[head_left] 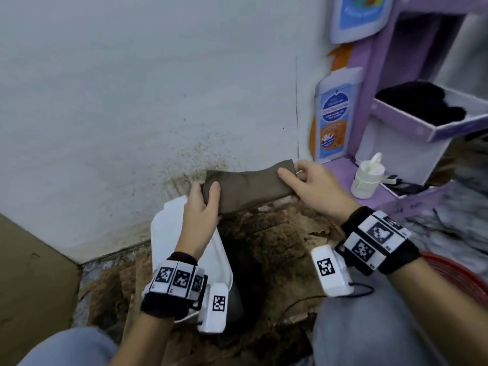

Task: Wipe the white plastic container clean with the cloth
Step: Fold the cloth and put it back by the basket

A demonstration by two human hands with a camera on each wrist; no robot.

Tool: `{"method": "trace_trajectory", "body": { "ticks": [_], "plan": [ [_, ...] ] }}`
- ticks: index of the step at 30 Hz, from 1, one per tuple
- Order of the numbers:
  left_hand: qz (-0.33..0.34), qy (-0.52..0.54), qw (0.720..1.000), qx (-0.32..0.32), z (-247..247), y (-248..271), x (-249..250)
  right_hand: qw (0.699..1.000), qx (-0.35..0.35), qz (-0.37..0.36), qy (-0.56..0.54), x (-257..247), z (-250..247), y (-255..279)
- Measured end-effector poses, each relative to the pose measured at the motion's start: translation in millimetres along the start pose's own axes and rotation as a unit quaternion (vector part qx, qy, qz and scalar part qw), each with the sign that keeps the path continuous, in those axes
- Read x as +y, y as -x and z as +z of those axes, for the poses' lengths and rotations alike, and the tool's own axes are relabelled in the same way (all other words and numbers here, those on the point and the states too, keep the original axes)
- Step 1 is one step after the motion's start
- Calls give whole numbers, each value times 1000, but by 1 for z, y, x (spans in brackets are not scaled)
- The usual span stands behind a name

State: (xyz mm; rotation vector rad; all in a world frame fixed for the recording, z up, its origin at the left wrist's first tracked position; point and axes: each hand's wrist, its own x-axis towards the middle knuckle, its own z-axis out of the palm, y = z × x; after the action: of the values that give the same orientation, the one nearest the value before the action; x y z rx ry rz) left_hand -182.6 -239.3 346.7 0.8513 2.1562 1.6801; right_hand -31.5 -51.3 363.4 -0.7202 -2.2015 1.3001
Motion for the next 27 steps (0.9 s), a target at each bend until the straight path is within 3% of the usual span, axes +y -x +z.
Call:
{"method": "trace_trajectory", "body": {
  "ticks": [6, 13, 19, 27],
  "plan": [
    [62, -34, 993, -95, 75, -34, 47, 998, 58, 5, -33, 7, -102, 10],
    [151, -112, 952, -240, 181, -57, 59, 987, 142, 63, -30, 83, -175, 52],
    [179, -160, 891, -386, 273, -59, 26, 964, 231, 130, -16, 173, -183, 109],
    [198, -198, 790, -546, 354, -22, -45, 907, 346, 241, -5, 270, -129, 204]
  ]
}}
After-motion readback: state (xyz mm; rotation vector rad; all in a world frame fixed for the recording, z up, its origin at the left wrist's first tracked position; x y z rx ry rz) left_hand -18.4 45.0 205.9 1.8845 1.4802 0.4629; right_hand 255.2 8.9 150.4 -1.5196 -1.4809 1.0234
